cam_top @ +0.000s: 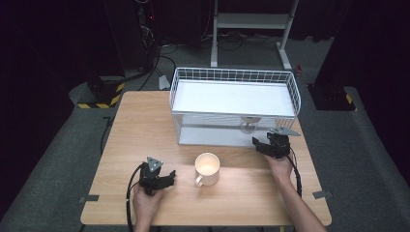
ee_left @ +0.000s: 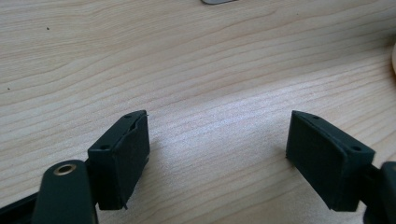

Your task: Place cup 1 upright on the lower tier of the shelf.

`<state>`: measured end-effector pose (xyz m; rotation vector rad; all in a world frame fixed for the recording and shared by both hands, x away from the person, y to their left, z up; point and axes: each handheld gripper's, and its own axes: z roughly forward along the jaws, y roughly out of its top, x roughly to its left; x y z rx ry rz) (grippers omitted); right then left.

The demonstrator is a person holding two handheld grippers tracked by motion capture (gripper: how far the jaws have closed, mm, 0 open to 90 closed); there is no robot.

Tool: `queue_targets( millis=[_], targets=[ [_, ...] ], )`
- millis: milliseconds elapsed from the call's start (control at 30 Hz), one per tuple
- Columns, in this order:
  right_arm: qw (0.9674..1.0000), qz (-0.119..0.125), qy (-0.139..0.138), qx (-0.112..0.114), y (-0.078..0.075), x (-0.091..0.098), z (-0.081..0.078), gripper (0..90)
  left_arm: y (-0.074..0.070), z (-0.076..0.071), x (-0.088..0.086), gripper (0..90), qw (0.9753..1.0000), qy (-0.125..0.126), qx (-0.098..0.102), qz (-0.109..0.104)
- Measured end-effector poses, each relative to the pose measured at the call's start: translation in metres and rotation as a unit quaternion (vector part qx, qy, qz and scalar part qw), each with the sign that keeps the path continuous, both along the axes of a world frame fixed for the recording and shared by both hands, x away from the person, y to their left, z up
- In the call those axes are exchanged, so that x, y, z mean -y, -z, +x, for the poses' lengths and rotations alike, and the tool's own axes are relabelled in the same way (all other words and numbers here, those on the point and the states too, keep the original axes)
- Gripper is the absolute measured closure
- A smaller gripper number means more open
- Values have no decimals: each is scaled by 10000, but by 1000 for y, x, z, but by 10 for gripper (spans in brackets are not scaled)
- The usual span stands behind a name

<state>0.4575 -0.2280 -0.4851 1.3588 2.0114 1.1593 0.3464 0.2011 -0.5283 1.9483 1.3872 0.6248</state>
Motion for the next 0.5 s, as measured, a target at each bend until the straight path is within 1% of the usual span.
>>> queue_targets(
  millis=[33, 167, 200, 300, 400, 500],
  targets=[
    [10000, 33, 32, -23, 0, 1, -2, 290, 0, 0, 0, 217, 10000, 1, -1, -2],
    [10000, 33, 32, -26, -2, 5, -7, 285, 0, 0, 0, 217, 10000, -1, 1, -1],
    [10000, 27, 16, 22, -2, 7, -8, 286, 0, 0, 0, 217, 10000, 1, -1, -2],
    [10000, 68, 16, 25, -3, 9, -12, 286, 0, 0, 0, 217, 10000, -1, 0, -1],
    [9999, 92, -12, 89, -3, 11, -16, 286, 0, 0, 0, 217, 10000, -1, -1, -2],
    [9998, 141, -18, 105, -3, 12, -19, 286, 0, 0, 0, 217, 10000, -1, 0, -1]
  ],
)
